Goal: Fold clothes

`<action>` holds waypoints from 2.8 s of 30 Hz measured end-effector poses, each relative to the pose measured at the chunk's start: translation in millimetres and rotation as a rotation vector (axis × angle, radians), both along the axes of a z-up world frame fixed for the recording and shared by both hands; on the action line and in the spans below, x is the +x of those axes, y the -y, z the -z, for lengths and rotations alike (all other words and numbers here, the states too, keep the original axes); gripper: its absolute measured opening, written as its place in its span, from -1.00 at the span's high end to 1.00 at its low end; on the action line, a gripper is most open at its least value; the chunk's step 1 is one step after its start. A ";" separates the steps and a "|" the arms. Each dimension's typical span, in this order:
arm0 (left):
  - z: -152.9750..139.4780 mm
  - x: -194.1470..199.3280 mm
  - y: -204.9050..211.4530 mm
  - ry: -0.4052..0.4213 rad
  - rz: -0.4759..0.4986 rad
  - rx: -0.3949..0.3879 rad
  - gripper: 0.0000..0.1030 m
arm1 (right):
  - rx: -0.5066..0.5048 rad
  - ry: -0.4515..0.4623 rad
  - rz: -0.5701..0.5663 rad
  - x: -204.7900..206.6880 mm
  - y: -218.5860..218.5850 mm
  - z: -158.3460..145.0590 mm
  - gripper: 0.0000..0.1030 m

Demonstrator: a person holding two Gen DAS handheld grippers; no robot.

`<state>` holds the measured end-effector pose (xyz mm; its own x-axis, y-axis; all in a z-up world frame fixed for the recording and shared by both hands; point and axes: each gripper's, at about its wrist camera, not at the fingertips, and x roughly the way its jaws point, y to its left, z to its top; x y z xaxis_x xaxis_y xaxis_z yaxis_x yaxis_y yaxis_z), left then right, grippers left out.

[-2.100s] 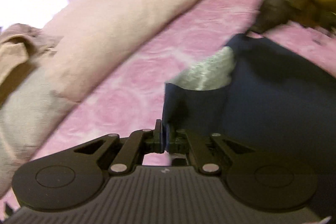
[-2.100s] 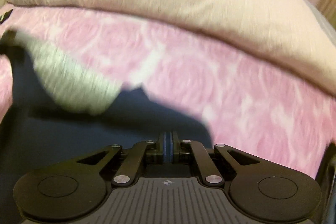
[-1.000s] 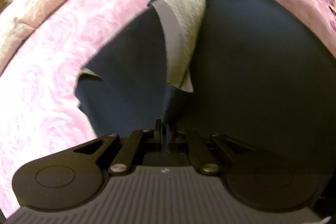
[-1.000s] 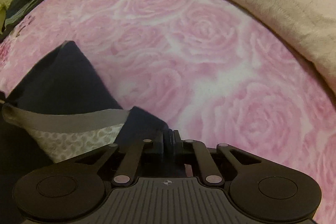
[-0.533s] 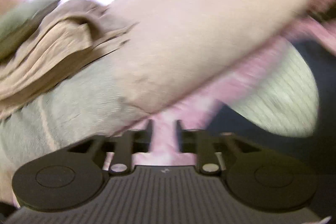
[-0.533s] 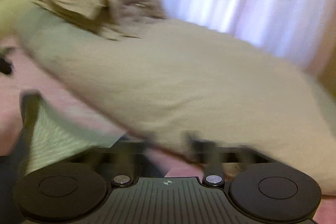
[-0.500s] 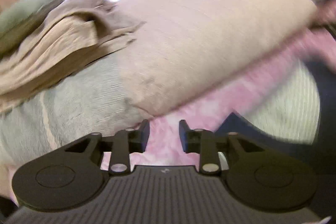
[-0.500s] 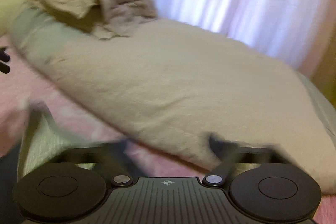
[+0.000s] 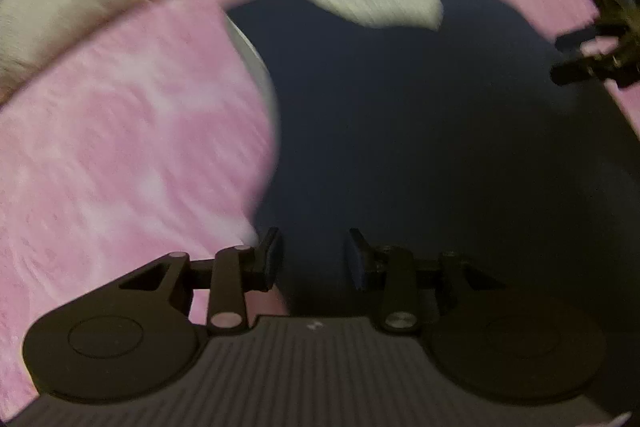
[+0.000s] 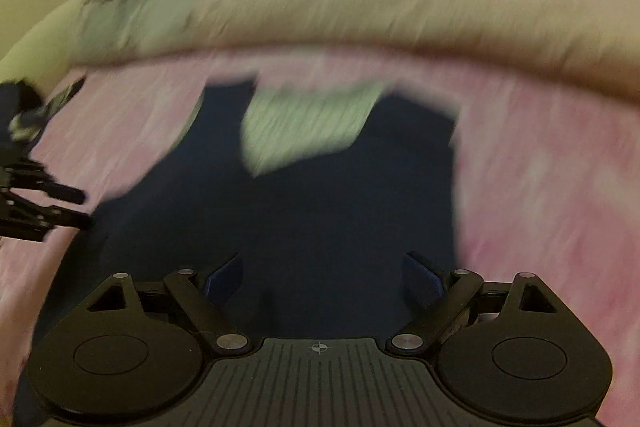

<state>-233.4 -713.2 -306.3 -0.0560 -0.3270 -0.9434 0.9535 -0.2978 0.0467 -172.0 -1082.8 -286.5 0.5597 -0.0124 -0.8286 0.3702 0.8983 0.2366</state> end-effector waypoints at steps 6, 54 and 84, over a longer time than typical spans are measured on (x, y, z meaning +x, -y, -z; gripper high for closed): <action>12.1 -3.7 -50.5 0.066 0.014 0.049 0.42 | -0.011 -0.116 -0.013 -54.0 -42.7 21.2 -0.75; -30.4 1.6 -277.2 -0.034 0.011 0.196 0.46 | 0.119 -0.428 0.252 -210.1 -206.1 -17.0 -0.75; -36.2 -4.1 141.7 0.166 0.198 -0.166 0.44 | -0.257 -0.169 -0.239 64.8 92.0 -64.9 -0.20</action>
